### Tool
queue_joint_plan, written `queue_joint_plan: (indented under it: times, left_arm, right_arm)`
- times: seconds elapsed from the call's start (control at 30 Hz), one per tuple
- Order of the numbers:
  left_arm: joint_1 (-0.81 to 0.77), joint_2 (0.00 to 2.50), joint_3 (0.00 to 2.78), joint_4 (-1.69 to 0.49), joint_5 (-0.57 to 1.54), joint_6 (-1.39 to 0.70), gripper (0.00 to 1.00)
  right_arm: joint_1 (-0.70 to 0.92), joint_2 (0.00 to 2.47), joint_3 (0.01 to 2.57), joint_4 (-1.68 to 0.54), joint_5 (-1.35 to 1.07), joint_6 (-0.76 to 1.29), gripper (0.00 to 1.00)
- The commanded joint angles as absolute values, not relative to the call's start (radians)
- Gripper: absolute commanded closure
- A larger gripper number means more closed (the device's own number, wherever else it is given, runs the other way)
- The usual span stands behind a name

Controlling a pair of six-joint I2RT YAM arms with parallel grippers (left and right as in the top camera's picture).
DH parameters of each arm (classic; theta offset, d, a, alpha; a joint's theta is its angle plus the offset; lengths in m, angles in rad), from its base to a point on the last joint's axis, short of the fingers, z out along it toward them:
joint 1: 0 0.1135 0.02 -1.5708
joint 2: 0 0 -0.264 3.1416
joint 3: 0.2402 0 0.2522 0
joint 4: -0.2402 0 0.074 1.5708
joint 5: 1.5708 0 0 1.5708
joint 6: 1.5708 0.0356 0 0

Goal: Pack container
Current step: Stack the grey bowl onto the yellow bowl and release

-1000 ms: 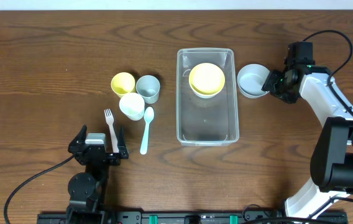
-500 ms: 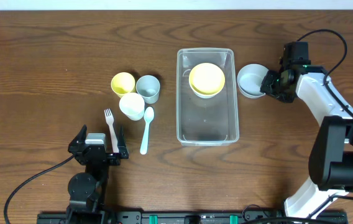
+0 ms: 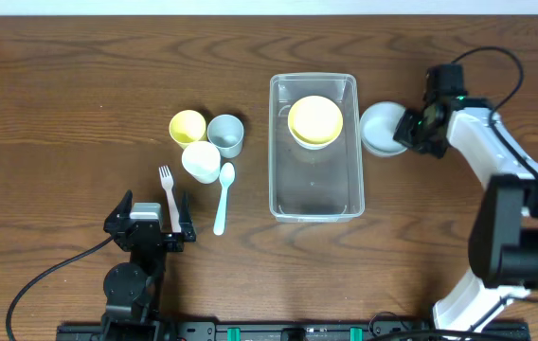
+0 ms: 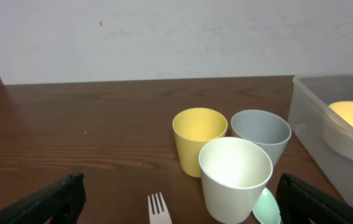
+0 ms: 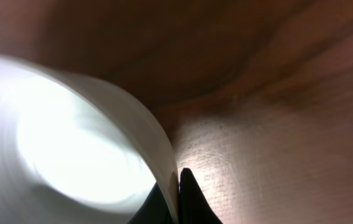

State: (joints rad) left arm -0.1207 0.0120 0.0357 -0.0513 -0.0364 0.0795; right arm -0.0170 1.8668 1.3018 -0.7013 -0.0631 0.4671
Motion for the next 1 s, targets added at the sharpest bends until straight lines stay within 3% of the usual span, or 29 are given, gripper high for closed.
queue_joint_plan:
  times: [0.0, 0.23, 0.43, 0.6, 0.9, 0.97]
  left_arm:
    - [-0.124, 0.006, 0.004, -0.07, -0.044, 0.089, 0.02]
    - [-0.124, 0.006, 0.004, -0.07, -0.044, 0.089, 0.02]
    - [-0.124, 0.006, 0.004, -0.07, -0.044, 0.089, 0.02]
    - [-0.124, 0.006, 0.004, -0.07, -0.044, 0.089, 0.02]
    - [-0.124, 0.006, 0.004, -0.07, -0.044, 0.089, 0.02]
    - [-0.124, 0.006, 0.004, -0.07, -0.044, 0.089, 0.02]
  right_arm:
    - [0.009, 1.691, 1.416, -0.74, -0.06, 0.474, 0.99]
    - [0.187, 1.544, 1.487, -0.816, -0.06, 0.474, 0.99]
    - [0.358, 1.652, 1.483, -0.791, 0.015, 0.523, 0.99]
    - [0.365, 1.823, 1.483, -0.725, 0.099, 0.572, 0.99]
    - [0.334, 1.966, 1.483, -0.621, -0.053, 0.538, 0.99]
    - [0.334, 1.964, 1.485, -0.618, -0.061, 0.522, 0.95]
